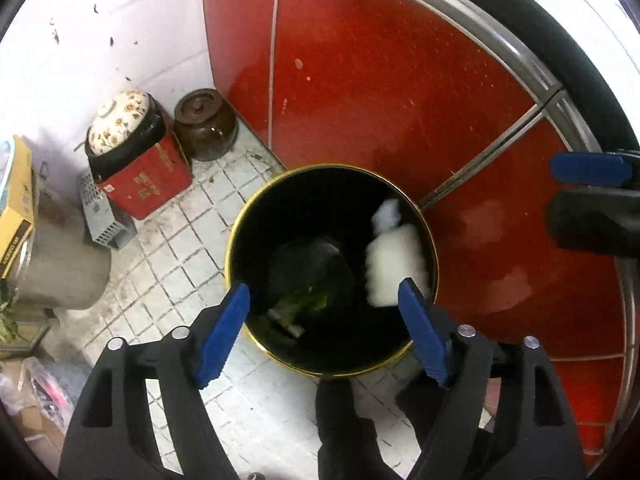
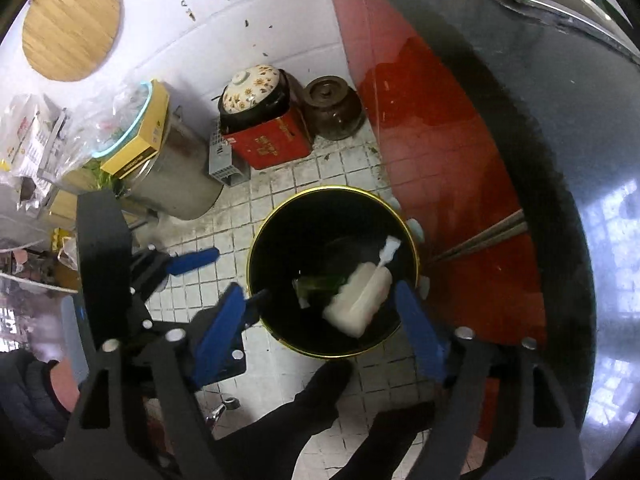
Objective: Collect trash
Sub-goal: 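Carry carton and foam to the floor bin and open both tools to drop them, then grasp the clear plastic cup with left tool while right tool grasps the blister pack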
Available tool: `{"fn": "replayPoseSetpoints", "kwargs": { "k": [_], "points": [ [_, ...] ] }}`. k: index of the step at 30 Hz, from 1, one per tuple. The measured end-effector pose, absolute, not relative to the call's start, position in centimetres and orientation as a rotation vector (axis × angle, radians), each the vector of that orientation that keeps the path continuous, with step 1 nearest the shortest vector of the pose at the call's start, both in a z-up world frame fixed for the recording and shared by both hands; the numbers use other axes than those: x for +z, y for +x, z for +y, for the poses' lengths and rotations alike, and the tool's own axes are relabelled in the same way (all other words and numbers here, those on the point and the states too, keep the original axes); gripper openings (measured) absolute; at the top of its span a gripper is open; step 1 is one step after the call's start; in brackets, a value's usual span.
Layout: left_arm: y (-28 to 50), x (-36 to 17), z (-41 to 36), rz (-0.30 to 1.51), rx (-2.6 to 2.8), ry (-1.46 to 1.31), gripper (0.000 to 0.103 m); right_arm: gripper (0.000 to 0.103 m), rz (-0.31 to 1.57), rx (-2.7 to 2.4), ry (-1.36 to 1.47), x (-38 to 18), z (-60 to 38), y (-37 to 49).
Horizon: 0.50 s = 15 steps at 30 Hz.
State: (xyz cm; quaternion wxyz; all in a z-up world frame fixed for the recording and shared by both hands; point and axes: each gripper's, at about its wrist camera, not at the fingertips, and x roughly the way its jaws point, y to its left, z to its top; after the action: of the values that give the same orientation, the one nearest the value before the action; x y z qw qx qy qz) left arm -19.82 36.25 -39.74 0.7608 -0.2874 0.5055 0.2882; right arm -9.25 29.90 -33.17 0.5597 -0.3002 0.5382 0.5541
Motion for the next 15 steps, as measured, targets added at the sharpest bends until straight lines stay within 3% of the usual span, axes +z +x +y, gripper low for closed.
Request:
{"fn": "replayPoseSetpoints", "kwargs": {
  "k": [6, 10, 15],
  "points": [
    [-20.2, -35.4, 35.7, 1.089, 0.631, -0.577, 0.081, 0.077, 1.222, 1.299, -0.653, -28.9, 28.1, -8.9],
    [-19.6, -30.5, 34.5, 1.082, 0.631, -0.493, 0.091, 0.085, 1.151, 1.243, -0.530, -22.1, 23.5, -6.8],
    [-15.5, -22.7, 30.4, 1.059, 0.535, -0.340, 0.094, 0.090, 1.033, 1.025, -0.396, -14.3, 14.0, -2.3]
  ]
}}
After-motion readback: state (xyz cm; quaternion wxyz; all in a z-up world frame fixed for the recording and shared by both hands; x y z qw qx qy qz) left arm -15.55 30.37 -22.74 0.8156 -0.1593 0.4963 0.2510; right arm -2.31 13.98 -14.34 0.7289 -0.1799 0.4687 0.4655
